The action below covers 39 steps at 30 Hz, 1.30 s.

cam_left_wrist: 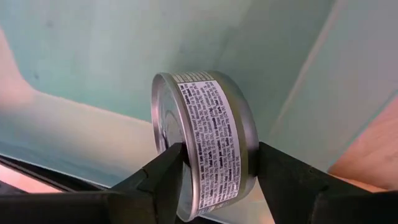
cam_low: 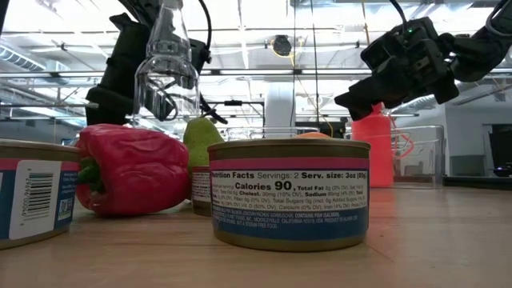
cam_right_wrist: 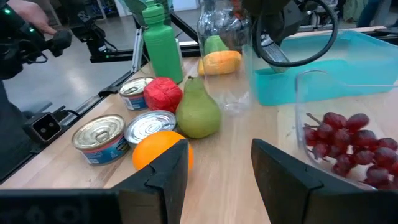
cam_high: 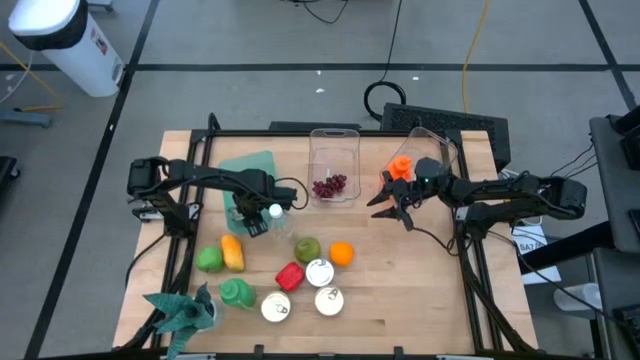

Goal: Pick & Place Food Item
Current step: Put the bottom green tuna can into the green bin

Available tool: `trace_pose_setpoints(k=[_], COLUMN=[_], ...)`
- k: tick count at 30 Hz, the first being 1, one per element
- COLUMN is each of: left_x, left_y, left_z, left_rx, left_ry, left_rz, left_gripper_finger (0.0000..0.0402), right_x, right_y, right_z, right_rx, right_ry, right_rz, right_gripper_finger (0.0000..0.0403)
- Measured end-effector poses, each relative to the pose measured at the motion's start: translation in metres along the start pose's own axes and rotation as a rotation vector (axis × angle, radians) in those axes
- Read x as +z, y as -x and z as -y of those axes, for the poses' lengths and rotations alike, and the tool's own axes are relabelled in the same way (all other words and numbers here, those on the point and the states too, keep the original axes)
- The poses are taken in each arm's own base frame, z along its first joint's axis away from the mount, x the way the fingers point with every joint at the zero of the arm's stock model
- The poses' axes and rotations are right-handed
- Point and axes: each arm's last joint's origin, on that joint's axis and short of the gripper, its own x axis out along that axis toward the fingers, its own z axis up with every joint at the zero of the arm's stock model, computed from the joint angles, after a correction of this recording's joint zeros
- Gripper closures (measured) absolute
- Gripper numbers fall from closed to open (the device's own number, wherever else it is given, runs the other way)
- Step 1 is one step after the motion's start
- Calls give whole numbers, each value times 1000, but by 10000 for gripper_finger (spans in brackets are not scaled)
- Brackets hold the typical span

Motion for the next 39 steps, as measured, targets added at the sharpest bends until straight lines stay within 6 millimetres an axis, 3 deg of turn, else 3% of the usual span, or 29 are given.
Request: trace_pose_setpoints(k=[9, 15, 28, 39], left_x=[-7, -8, -2, 1], left_y=[1, 13, 22, 21], left_z=[5, 8, -5, -11], left_rx=[49, 89, 206, 171], left_ry=[32, 32, 64, 71], left_rz=[-28, -12, 51, 37], left_gripper_finger=[204, 204, 204, 204], right_x=[0, 0, -1, -1], right_y=[-1, -1, -1, -1], right_z=[-2, -2, -2, -2], right_rx=[10, 9, 9, 9], right_ry=[3, 2, -5, -7], right_rz=[0, -1, -9, -10], right_gripper_finger=[239, 239, 239, 239])
